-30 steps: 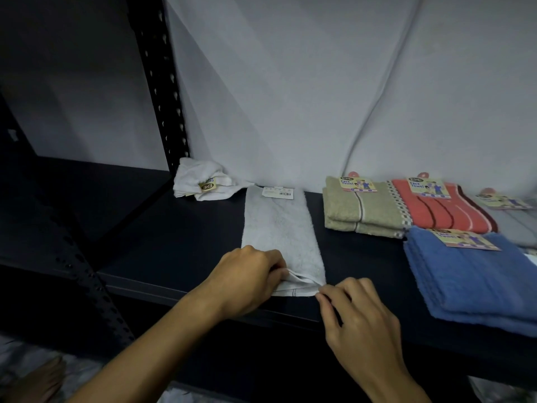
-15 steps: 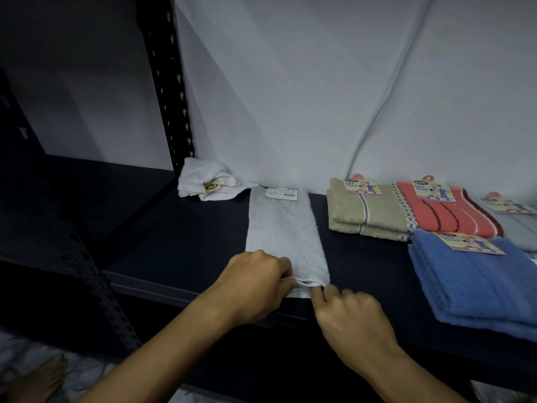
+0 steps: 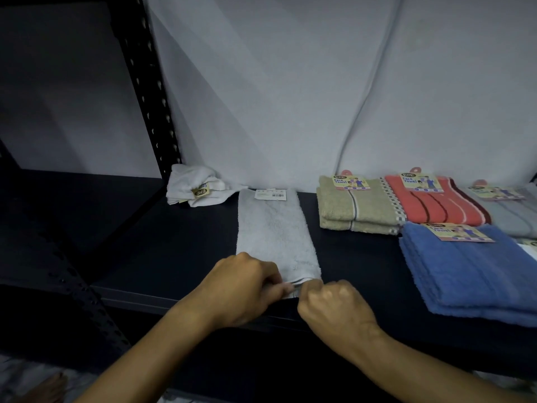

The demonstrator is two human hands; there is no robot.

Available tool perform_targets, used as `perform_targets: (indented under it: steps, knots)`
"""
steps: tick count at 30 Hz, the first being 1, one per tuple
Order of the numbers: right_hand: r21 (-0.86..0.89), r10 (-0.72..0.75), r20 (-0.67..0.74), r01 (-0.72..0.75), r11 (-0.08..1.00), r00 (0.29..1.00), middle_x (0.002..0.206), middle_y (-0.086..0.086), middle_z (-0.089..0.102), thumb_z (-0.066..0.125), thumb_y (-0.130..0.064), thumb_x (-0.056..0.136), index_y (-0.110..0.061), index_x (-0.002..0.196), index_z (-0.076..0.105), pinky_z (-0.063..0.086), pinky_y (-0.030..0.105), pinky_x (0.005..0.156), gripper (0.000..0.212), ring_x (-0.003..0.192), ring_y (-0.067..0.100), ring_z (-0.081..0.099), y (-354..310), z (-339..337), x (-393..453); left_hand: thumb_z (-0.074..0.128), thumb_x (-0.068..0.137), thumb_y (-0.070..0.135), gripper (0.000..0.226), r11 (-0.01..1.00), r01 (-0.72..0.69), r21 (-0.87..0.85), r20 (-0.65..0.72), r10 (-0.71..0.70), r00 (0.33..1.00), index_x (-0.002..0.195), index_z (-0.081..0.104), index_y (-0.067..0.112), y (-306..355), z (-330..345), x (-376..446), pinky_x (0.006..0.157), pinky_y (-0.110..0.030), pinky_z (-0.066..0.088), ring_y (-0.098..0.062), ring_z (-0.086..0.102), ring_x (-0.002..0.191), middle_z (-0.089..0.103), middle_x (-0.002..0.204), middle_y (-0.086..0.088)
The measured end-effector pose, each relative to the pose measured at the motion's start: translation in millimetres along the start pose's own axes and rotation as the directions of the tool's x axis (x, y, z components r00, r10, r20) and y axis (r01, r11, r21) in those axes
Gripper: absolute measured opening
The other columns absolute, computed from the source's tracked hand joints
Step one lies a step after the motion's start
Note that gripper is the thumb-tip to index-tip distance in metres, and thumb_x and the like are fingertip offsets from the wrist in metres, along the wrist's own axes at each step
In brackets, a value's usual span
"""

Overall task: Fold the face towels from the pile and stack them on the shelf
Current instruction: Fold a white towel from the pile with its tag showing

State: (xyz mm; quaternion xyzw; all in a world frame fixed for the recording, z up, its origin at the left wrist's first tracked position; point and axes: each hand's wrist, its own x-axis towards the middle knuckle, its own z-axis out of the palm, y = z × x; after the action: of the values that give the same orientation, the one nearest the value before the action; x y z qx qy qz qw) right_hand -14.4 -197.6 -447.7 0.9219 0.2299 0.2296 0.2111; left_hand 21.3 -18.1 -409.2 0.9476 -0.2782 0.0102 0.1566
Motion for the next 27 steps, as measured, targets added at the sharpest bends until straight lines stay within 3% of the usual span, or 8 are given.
perform_targets:
  steps: [3, 6, 9, 13, 16, 19, 22, 27]
  knots:
    - [-0.019, -0.008, 0.004, 0.008, 1.000, 1.000, 0.040, 0.000, 0.039, 0.065, 0.001, 0.035, -0.015, 0.037, 0.049, 0.015, 0.021, 0.042, 0.023, 0.027, 0.009, 0.032, 3, 0, -7, 0.042, 0.090, 0.070, 0.049, 0.979, 0.073, -0.192, -0.102, -0.094, 0.990, 0.096, 0.071, 0.032, -9, -10, 13, 0.082, -0.032, 0.054, 0.000, 0.065, 0.083, 0.072, 0.088, 0.016]
    - [-0.022, -0.014, 0.010, 0.014, 1.000, 1.000, 0.042, -0.001, 0.039, 0.068, 0.001, 0.034, -0.016, 0.038, 0.049, 0.015, 0.022, 0.043, 0.026, 0.028, 0.009, 0.032, 5, 3, -14, 0.040, 0.098, 0.058, 0.046, 0.947, 0.125, -0.297, -0.159, -0.178, 0.971, 0.114, 0.067, 0.025, -25, -14, 49, 0.095, -0.039, 0.051, -0.011, 0.063, 0.106, 0.069, 0.115, 0.007]
    - [-0.014, -0.010, -0.013, 0.010, 1.000, 1.000, 0.042, -0.001, 0.039, 0.066, 0.002, 0.038, -0.017, 0.038, 0.048, 0.016, 0.021, 0.043, 0.027, 0.029, 0.008, 0.032, 5, 7, -18, 0.034, 0.103, 0.049, 0.049, 0.953, 0.207, -0.222, -0.047, -0.223, 0.974, 0.124, 0.059, 0.012, -45, -7, 92, 0.096, -0.037, 0.045, -0.023, 0.057, 0.113, 0.064, 0.122, -0.005]
    - [0.036, 0.040, -0.054, -0.038, 0.999, 0.998, 0.042, -0.001, 0.040, 0.059, 0.004, 0.040, -0.017, 0.039, 0.048, 0.016, 0.020, 0.041, 0.023, 0.028, 0.009, 0.032, 10, 10, -18, 0.030, 0.100, 0.051, 0.046, 0.964, 0.245, -0.100, 0.031, -0.243, 0.969, 0.095, 0.056, 0.014, -71, 10, 128, 0.096, -0.047, 0.045, -0.027, 0.057, 0.102, 0.060, 0.106, -0.005]
    - [0.066, 0.091, -0.047, -0.088, 0.994, 0.995, 0.040, -0.001, 0.040, 0.062, 0.003, 0.036, -0.017, 0.037, 0.048, 0.014, 0.019, 0.041, 0.024, 0.026, 0.010, 0.033, 16, 11, -12, 0.029, 0.103, 0.046, 0.045, 0.975, 0.222, -0.020, 0.054, -0.220, 0.974, 0.124, 0.054, 0.015, -83, 18, 141, 0.110, -0.053, 0.032, -0.026, 0.043, 0.128, 0.050, 0.136, -0.008]
    - [0.107, 0.119, 0.016, -0.120, 0.987, 0.993, 0.036, 0.000, 0.038, 0.070, 0.003, 0.029, -0.016, 0.035, 0.047, 0.014, 0.016, 0.041, 0.031, 0.023, 0.012, 0.033, 21, 14, -5, 0.028, 0.105, 0.039, 0.053, 0.973, 0.228, 0.044, 0.089, -0.231, 0.969, 0.152, 0.030, 0.015, -87, 24, 143, 0.120, -0.051, 0.014, -0.021, 0.017, 0.149, 0.022, 0.161, -0.007]
    - [0.154, 0.134, 0.076, -0.144, 0.977, 0.988, 0.032, -0.001, 0.036, 0.079, 0.002, 0.027, -0.016, 0.035, 0.046, 0.014, 0.015, 0.042, 0.038, 0.023, 0.014, 0.033, 28, 19, -1, 0.024, 0.105, 0.037, 0.056, 0.970, 0.239, 0.054, 0.104, -0.243, 0.964, 0.157, 0.015, 0.016, -89, 32, 141, 0.122, -0.047, 0.002, -0.017, 0.003, 0.152, 0.006, 0.166, -0.004]
    - [0.140, 0.105, 0.084, -0.116, 0.983, 0.991, 0.036, 0.000, 0.041, 0.074, 0.002, 0.036, -0.013, 0.043, 0.051, 0.015, 0.016, 0.041, 0.029, 0.022, 0.015, 0.034, 37, 22, -1, 0.028, 0.103, 0.039, 0.060, 0.976, 0.217, 0.037, 0.014, -0.217, 0.976, 0.157, 0.015, 0.014, -93, 36, 139, 0.123, -0.044, 0.003, -0.017, 0.000, 0.152, 0.002, 0.166, -0.004]
